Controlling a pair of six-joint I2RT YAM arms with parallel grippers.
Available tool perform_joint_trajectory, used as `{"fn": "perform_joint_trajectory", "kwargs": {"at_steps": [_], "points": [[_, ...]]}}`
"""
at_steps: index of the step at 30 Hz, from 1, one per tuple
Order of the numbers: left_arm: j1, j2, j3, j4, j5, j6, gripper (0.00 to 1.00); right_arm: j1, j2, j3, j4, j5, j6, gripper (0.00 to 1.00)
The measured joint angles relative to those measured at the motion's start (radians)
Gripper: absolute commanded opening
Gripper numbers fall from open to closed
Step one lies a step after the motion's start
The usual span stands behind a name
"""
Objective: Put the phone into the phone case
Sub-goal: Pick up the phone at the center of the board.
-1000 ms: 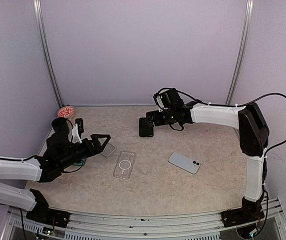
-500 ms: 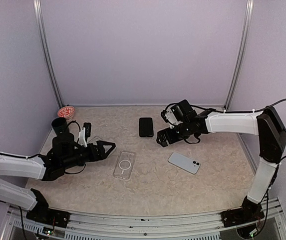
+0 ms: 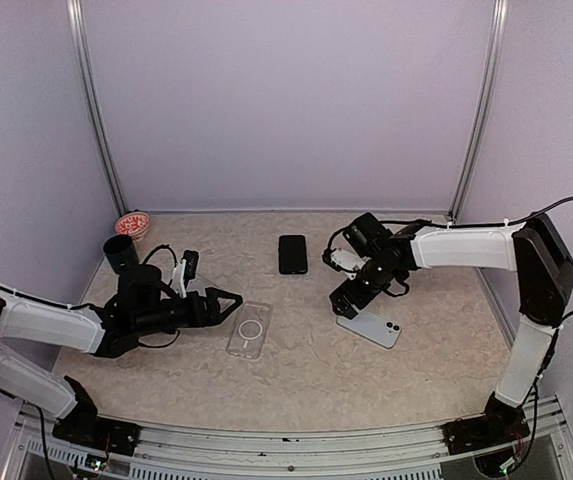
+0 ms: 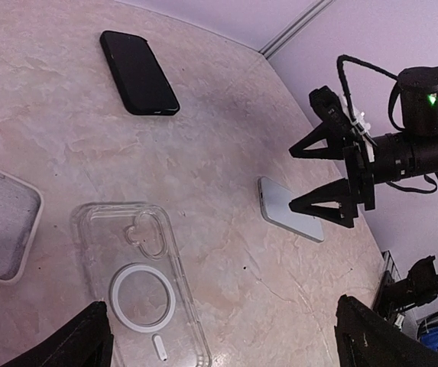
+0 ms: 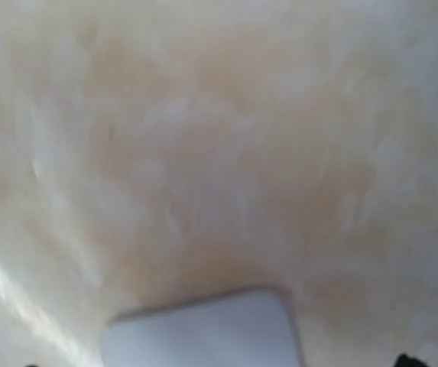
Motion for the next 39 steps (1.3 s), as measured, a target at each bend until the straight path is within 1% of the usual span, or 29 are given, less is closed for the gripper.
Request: {"fn": "perform_joint_trajectory", "kwargs": {"at_steps": [4, 10, 18, 23, 32, 36, 39], "points": [[0.000, 0.006, 0.002, 0.009, 0.014, 0.000, 0.99, 0.000, 0.048, 0.019, -0.073, -0.014, -0.089, 0.98], [0.000, 0.013, 0.002, 0.025, 0.020, -0.001, 0.99, 0.000, 0.122, 0.039, -0.153, -0.021, -0.169, 0.98], [-0.001, 0.022, -0.003, 0.060, 0.026, -0.010, 0.99, -0.022, 0.124, 0.044, -0.174, -0.069, -0.225, 0.96], [-0.001, 0.024, -0.006, 0.070, 0.031, -0.021, 0.99, -0.042, 0.132, 0.044, -0.183, -0.088, -0.235, 0.93], [-0.001, 0.024, -0.021, 0.101, 0.040, -0.032, 0.99, -0.045, 0.146, 0.063, -0.186, -0.090, -0.251, 0.81], [-0.001, 0.024, -0.023, 0.106, 0.040, -0.032, 0.99, -0.045, 0.146, 0.066, -0.186, -0.111, -0.257, 0.72], [-0.001, 0.024, -0.023, 0.107, 0.040, -0.033, 0.99, -0.044, 0.148, 0.070, -0.187, -0.126, -0.260, 0.69]]}}
